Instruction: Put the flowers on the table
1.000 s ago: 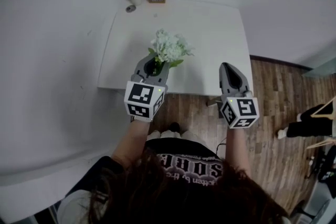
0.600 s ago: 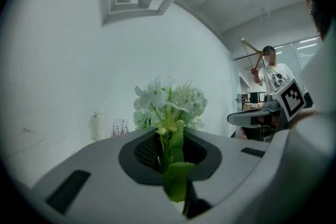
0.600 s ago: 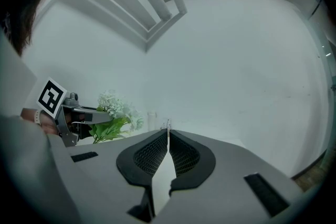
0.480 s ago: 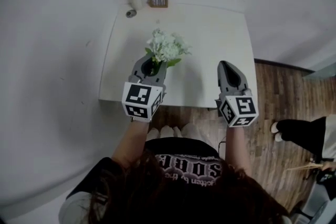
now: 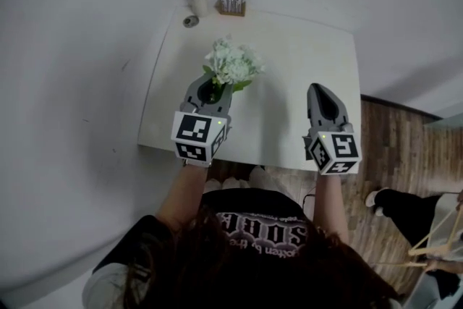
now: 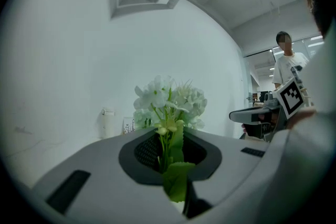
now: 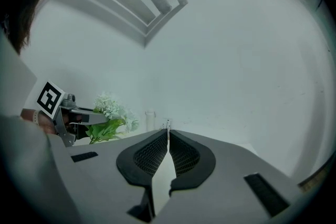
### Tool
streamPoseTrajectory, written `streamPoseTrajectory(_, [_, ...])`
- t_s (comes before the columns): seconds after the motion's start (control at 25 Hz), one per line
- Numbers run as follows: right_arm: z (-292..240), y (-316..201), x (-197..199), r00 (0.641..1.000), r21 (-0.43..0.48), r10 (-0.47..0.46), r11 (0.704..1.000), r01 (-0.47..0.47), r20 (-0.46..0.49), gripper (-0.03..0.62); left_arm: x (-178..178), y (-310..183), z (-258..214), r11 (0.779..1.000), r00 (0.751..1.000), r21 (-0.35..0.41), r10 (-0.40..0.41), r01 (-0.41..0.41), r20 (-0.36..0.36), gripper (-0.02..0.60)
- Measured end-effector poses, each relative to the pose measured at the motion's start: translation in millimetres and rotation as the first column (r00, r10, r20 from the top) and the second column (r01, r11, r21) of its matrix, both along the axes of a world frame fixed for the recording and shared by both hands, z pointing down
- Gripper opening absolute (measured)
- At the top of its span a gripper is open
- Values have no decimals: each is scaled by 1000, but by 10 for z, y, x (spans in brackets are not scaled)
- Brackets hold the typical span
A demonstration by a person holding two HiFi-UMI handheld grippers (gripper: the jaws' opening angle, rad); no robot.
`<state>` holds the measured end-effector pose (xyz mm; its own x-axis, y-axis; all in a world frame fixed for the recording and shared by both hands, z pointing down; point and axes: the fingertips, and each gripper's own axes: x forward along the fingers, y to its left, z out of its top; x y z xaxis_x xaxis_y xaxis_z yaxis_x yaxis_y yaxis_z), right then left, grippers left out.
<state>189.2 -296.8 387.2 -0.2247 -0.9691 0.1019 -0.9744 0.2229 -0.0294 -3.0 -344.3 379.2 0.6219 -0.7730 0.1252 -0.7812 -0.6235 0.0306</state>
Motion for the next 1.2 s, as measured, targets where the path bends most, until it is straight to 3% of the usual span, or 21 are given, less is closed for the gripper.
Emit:
streamPoseTrajectory(0.64, [-27, -990, 330, 996, -16, -86, 996, 86, 19, 32, 236, -1040, 5, 992, 992, -18, -127, 127, 25, 44])
streamPoseTrajectory(0.92, [74, -1190, 408, 993, -43, -118, 992, 119, 28, 32, 186, -1463, 255, 977, 980, -78, -195, 197, 33, 44])
streamPoseTrajectory(1.2, [142, -1297, 497, 992, -70, -128, 989, 129, 19, 32, 117, -1890, 779, 946, 962, -175, -270, 274, 48, 44])
